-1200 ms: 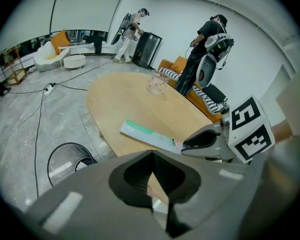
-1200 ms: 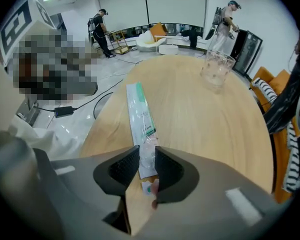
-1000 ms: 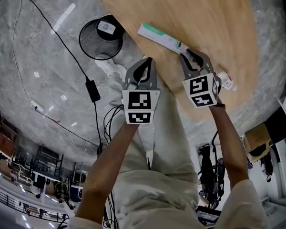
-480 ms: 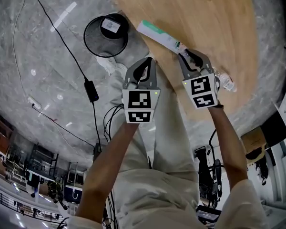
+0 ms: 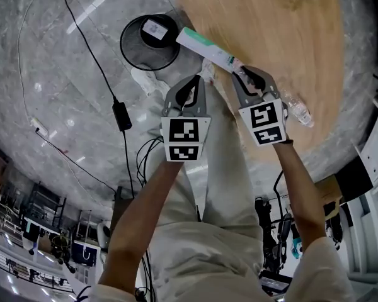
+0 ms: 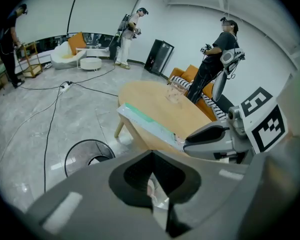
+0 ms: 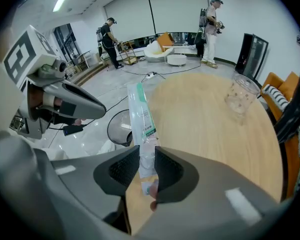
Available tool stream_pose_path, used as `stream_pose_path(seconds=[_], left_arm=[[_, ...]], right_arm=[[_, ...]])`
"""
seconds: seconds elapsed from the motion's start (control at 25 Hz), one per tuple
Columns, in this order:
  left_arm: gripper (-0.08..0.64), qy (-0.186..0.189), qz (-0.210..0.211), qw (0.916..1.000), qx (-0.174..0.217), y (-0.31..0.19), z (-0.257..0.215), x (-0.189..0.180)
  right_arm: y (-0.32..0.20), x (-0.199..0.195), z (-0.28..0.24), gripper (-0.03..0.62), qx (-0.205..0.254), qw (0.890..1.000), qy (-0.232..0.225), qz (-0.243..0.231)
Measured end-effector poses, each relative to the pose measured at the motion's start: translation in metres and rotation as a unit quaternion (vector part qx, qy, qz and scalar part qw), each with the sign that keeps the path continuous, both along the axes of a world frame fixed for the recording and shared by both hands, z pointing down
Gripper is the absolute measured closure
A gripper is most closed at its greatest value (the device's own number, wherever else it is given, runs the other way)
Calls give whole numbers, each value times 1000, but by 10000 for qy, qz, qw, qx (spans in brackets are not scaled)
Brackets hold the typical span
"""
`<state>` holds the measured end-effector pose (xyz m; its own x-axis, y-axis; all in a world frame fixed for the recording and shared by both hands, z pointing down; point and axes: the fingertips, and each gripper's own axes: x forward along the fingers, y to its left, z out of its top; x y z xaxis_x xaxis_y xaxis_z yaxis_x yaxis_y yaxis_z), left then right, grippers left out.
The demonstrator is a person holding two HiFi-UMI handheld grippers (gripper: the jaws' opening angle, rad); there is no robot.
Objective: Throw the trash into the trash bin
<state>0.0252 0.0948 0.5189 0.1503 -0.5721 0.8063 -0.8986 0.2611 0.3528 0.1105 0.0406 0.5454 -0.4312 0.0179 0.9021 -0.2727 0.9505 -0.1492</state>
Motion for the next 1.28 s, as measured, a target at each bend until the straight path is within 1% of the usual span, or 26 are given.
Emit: stream_pose_path(seconds=[0.16,0.44,0.64,0.76,1.0,1.28], left_arm=[[559,12,-134,9999,-30,11,1,-10],[559,-5,-418,9991,-39,28,5,-33],[559,11,-654,9979,-35,50,10,-58],[559,25,-762,9971,-41,62,12,-69],[559,55,-926,9957,-74,73,14,-81],[559,61,-937,9954,-211,100,46,-110]], right_arm=[[11,-19,-1,470,-121,9999,-47,-54],[35,-57,0,469,-242,9992,-117,-312],[61,-89,7,469,-319,9988,-100,-372],[73,-103,12,469,-351,9988,-37,-331],[81,-115,19,470,-279,9989,136,-348],[102,-134,68,469,-347,9980,501,-165]])
